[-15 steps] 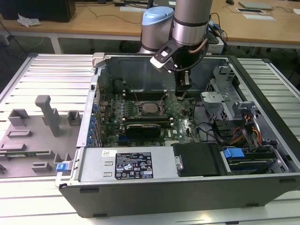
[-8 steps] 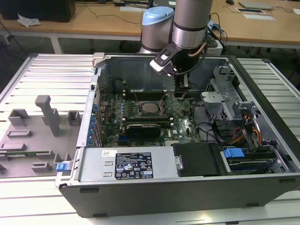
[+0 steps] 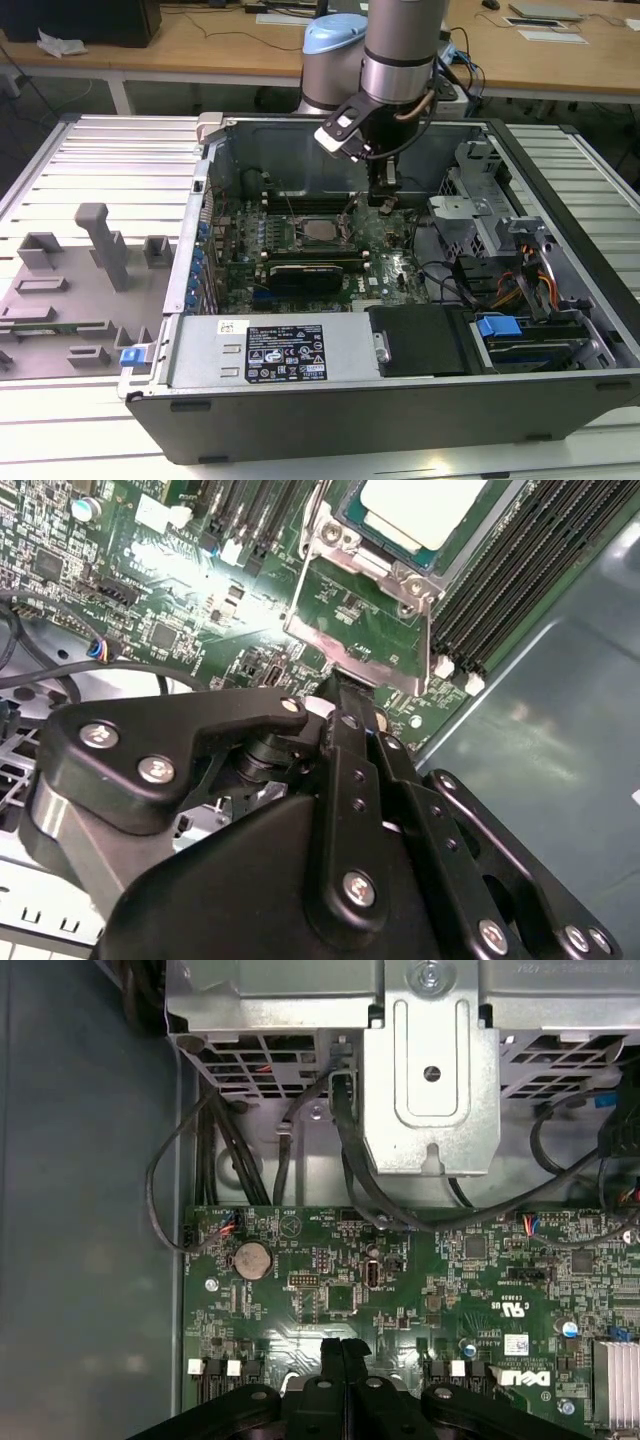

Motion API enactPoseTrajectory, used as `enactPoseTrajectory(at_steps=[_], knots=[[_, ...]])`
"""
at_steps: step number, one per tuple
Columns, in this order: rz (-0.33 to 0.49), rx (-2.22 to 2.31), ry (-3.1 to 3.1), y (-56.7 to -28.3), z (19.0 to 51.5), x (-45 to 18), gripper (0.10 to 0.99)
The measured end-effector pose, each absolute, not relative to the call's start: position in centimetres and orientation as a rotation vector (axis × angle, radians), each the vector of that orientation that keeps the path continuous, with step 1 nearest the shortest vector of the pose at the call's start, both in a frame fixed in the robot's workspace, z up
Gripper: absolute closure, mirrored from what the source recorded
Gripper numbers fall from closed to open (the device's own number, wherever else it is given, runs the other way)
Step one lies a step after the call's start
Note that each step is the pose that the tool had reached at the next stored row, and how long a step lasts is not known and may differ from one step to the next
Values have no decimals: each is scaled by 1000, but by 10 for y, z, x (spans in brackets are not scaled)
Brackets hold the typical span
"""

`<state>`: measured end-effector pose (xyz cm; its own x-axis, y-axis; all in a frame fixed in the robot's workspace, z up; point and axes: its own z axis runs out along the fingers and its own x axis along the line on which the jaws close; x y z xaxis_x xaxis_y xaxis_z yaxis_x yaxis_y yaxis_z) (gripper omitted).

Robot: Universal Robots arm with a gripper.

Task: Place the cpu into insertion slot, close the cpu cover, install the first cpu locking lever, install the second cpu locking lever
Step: 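Close the cpu cover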

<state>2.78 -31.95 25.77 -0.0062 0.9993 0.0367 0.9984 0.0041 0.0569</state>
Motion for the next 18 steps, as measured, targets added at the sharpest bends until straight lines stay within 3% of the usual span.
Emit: enactPoseTrajectory(at_steps=[18], knots=[[92, 2199, 2211, -318, 257, 5, 980]])
